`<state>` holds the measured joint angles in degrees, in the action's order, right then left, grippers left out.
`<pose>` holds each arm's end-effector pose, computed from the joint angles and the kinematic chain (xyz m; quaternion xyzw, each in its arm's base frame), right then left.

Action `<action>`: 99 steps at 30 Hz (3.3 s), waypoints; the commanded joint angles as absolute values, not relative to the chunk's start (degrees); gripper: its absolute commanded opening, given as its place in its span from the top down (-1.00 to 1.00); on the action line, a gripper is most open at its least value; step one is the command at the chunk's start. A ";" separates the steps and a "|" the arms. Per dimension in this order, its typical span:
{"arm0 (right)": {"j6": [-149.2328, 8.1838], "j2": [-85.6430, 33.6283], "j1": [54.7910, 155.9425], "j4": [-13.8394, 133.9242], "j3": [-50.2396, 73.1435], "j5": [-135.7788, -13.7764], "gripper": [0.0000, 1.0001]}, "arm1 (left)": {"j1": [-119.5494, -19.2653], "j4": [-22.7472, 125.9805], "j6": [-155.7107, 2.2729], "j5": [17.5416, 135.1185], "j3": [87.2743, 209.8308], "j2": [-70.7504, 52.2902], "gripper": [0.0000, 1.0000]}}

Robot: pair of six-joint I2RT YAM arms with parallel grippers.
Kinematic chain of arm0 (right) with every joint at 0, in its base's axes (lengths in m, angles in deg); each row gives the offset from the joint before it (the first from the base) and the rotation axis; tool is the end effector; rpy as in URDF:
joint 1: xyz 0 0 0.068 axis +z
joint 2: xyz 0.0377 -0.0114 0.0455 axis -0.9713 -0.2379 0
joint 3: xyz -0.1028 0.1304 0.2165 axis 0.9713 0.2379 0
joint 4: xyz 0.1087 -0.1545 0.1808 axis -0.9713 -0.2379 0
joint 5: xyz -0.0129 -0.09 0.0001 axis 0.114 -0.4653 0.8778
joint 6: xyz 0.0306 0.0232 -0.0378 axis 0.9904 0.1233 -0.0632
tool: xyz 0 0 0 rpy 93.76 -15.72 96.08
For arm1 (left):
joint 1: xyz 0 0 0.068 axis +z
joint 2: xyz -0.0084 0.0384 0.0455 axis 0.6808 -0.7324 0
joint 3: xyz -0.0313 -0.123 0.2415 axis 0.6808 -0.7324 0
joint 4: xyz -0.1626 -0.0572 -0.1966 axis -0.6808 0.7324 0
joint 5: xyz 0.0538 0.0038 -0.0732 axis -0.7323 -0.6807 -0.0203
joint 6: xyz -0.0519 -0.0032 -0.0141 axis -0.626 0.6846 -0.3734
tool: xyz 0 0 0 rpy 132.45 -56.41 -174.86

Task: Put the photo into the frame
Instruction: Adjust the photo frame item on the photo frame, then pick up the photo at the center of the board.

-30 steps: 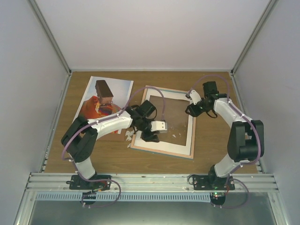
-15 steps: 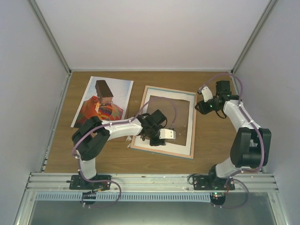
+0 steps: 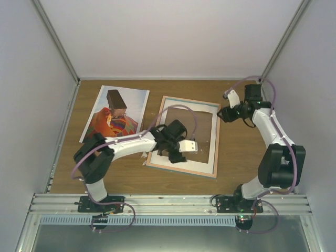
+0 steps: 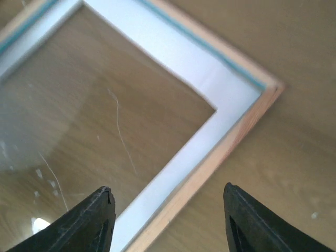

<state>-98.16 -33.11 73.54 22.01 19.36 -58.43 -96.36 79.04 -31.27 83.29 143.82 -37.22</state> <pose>0.3173 -0.0005 0.2567 -0.2032 0.9223 0.1430 0.2960 0.2109 -0.3002 0.1800 0.6867 0.6720 -0.1682 0.2204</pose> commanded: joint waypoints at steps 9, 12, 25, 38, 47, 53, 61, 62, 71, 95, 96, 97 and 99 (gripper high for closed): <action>-81.64 -39.15 83.72 34.09 1.18 -40.60 -0.75 | -62.32 82.31 -42.66 97.70 142.12 -18.07 -0.98; -74.68 -43.76 88.62 38.94 -2.80 -39.37 -0.79 | -51.92 83.85 -42.98 101.49 142.10 -18.32 -0.98; -39.46 -69.77 103.75 51.29 -21.61 -53.89 -0.74 | -22.45 84.70 -42.34 105.93 154.80 -37.25 -0.98; -24.09 -89.81 107.32 51.51 -38.16 -61.02 -0.66 | -17.64 84.75 -47.97 108.06 173.03 -58.85 -0.98; -18.56 -95.10 108.09 51.61 -39.11 -58.94 -0.48 | -18.11 82.10 -47.92 105.54 171.46 -60.65 -0.86; -15.30 -97.75 109.47 48.09 -41.27 -61.99 -0.39 | -18.25 80.57 -47.39 103.43 168.53 -60.97 -0.82; -13.09 -101.21 110.07 47.37 -42.08 -62.64 -0.38 | -18.92 80.69 -45.79 104.45 166.62 -61.07 -0.77; -12.85 -101.44 110.07 47.27 -42.11 -62.72 -0.38 | -19.20 80.77 -45.44 104.62 166.19 -61.09 -0.75; -11.75 -102.94 110.09 47.82 -41.93 -61.87 -0.36 | -21.39 80.91 -44.11 106.85 162.82 -59.86 -0.59; -18.19 -96.79 110.25 49.12 -44.93 -61.25 0.66 | -21.99 79.32 -44.21 105.84 160.24 -59.16 -0.53; -18.27 -96.75 110.31 49.45 -44.85 -60.89 0.71 | -21.99 79.42 -44.14 105.89 160.16 -59.09 -0.53; -18.32 -96.81 110.38 49.55 -44.75 -60.74 0.73 | -21.95 79.44 -43.99 105.84 160.17 -59.03 -0.53; -18.28 -96.84 110.58 49.34 -44.67 -60.64 0.74 | -21.99 79.52 -43.88 105.63 160.14 -58.85 -0.53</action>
